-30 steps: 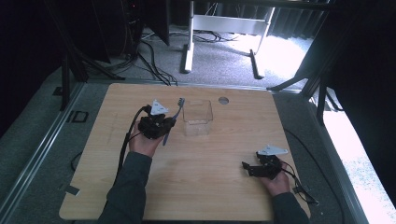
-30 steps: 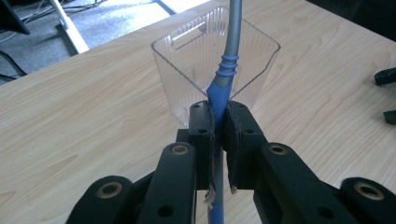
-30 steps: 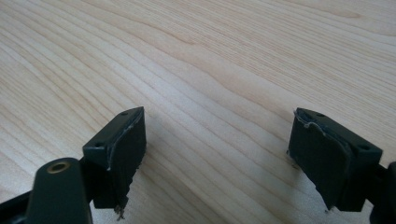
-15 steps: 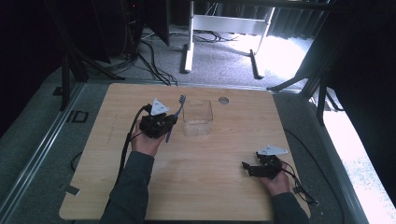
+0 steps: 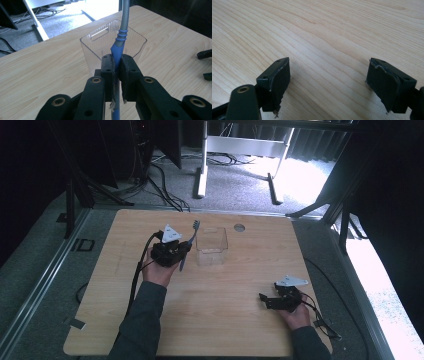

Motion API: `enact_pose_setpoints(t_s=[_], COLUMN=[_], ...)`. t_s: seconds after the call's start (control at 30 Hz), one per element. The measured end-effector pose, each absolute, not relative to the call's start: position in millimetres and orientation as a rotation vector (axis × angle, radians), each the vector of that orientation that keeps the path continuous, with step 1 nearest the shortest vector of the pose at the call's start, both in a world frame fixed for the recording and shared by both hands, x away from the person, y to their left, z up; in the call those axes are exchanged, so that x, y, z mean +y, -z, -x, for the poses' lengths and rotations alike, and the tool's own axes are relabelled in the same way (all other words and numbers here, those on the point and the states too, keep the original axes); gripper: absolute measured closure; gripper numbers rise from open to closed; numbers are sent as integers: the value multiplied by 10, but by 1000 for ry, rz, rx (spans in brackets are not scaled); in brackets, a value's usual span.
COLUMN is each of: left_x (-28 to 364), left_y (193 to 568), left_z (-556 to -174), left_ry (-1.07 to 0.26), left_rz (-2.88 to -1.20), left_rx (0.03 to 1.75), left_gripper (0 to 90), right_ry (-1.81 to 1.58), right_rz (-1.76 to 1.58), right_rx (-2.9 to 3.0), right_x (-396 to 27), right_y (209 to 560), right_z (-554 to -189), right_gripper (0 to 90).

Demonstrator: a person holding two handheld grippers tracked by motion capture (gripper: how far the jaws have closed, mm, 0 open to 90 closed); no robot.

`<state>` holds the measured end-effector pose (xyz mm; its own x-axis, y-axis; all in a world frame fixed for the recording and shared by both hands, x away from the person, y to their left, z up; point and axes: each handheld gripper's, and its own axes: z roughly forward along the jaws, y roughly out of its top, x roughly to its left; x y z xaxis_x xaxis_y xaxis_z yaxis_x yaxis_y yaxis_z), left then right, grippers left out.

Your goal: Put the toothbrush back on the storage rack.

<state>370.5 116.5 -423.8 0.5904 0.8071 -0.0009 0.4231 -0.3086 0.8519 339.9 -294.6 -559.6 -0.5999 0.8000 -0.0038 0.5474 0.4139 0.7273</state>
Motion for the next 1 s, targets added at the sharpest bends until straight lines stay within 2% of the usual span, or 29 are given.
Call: enact_pose_setpoints(t_s=[1.0], left_x=[1088], left_y=[4118], left_z=[-3811], left_ry=[-563], left_rz=[-1881], left_rx=[963], left_gripper=[820], right_ry=[-1000], right_rz=[-1158], right_rx=[2325], right_x=[-2946], right_y=[5596], right_z=[-3399], right_gripper=[187])
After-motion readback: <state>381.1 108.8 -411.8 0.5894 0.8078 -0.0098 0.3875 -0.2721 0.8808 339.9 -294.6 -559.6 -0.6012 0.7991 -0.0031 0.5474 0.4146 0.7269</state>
